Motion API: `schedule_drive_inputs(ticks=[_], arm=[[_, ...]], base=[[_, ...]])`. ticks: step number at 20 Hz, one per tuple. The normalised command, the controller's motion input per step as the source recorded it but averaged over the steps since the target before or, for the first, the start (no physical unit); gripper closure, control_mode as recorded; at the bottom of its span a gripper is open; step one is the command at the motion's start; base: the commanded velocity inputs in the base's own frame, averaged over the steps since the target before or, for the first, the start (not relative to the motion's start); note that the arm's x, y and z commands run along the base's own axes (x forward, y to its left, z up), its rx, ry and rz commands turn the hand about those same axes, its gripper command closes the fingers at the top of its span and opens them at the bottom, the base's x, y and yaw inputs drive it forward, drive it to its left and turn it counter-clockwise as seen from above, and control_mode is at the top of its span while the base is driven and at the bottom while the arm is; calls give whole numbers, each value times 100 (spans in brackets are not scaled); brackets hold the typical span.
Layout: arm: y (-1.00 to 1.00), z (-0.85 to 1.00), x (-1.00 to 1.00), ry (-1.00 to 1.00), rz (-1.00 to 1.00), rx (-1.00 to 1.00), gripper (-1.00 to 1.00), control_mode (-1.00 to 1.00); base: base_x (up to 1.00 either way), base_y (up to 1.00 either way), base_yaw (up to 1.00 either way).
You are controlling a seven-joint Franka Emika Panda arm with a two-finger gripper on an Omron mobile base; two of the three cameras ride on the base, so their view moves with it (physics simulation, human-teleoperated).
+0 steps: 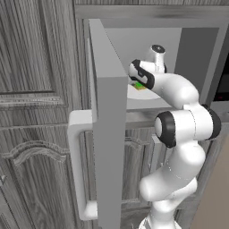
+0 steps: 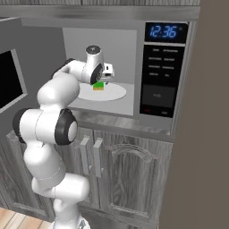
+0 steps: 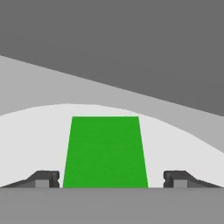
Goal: Place the sponge inside the microwave to prepare for sanitizing.
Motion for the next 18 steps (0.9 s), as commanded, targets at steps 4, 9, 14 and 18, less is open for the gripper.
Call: schedule_drive_inputs(ticks=[4,9,14,18], arm=[[0,5,-4,0,0,3,-100,-100],[0,6,-13,1,0,5,-100,-100],[0,2,-24,0,0,5,-100,-100],[0,1,-28,0,0,0,-100,-100]], base=[[0,0,0],[0,0,0],[0,0,0],[0,0,0]])
